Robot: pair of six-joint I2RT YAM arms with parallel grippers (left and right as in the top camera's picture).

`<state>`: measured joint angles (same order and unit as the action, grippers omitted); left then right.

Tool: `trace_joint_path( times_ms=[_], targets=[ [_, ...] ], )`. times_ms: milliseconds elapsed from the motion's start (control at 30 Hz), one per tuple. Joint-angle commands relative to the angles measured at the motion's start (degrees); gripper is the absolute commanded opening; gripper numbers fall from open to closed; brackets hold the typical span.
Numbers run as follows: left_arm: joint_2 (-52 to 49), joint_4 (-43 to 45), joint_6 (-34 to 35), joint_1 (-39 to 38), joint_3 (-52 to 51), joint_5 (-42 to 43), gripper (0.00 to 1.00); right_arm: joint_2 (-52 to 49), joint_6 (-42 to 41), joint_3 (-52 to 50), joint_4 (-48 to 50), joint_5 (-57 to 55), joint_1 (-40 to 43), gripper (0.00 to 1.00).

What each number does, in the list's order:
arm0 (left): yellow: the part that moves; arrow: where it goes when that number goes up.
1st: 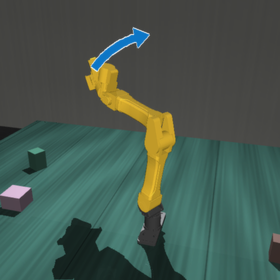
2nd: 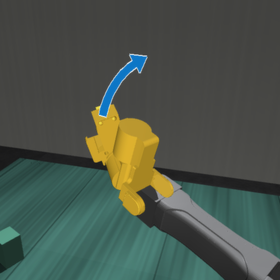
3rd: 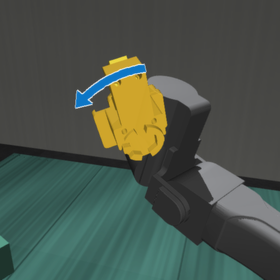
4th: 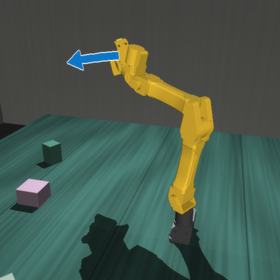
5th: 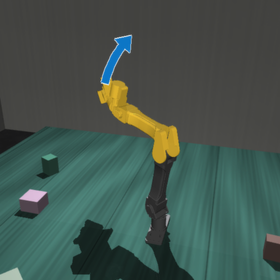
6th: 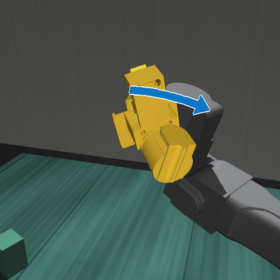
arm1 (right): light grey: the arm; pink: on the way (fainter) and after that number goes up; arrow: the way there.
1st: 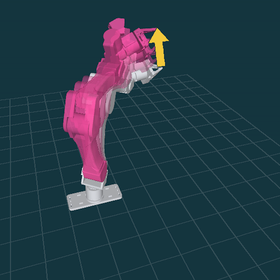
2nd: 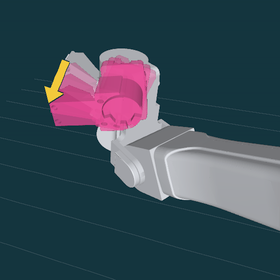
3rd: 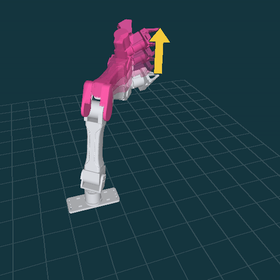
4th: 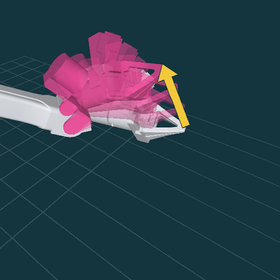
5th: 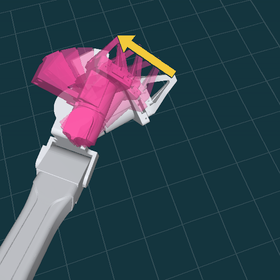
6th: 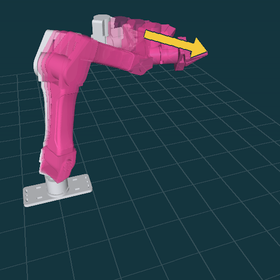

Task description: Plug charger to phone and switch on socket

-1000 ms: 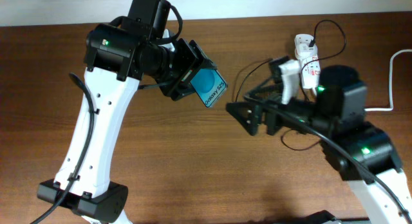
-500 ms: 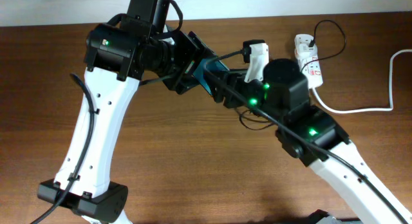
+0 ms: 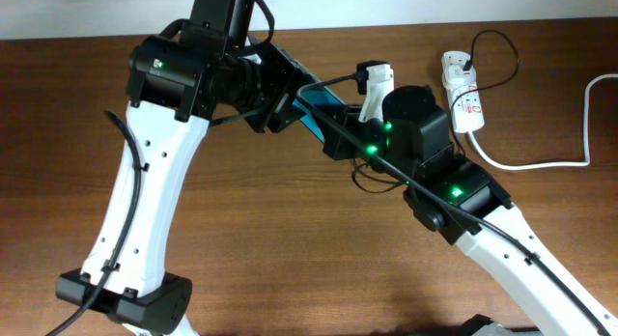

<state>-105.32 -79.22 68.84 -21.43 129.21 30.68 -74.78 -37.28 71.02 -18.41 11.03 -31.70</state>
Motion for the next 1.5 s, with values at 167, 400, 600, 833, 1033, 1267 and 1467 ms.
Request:
trace_joint_path(
  times_ms=[167,400,600,833,1033,1267,1467],
  targets=[
    [0.76,6.45,-15.06,0.22,0.22,-3.93,0.99,2.25,-2.43,0.24,-11.82,-7.34,0.66,0.04],
    [4.59,-0.20,-33.22,2.51,0.22,-20.28,1.00,7.37,-15.13,0.28,-19.91,1.03,9.09,0.04],
    [22.34,-13.70,-36.61,5.11,0.20,-38.58,0.99,15.56,-17.79,0.28,-33.79,1.84,11.21,0.04],
    [48.70,-17.16,-32.20,5.09,-11.96,-39.82,0.99,26.95,-17.66,0.28,-49.57,4.28,11.15,0.04],
    [60.24,2.86,-22.73,5.09,-51.39,-30.49,0.99,30.23,-23.78,0.28,-53.37,7.37,11.15,0.04],
    [59.98,15.98,-0.68,5.09,-66.29,-15.82,1.00,29.42,-28.20,-0.24,-46.07,2.34,11.13,0.04],
    [54.88,25.40,1.07,5.09,-66.29,-15.19,0.99,25.42,-28.20,-21.40,-12.79,17.18,11.10,0.04]
  ],
)
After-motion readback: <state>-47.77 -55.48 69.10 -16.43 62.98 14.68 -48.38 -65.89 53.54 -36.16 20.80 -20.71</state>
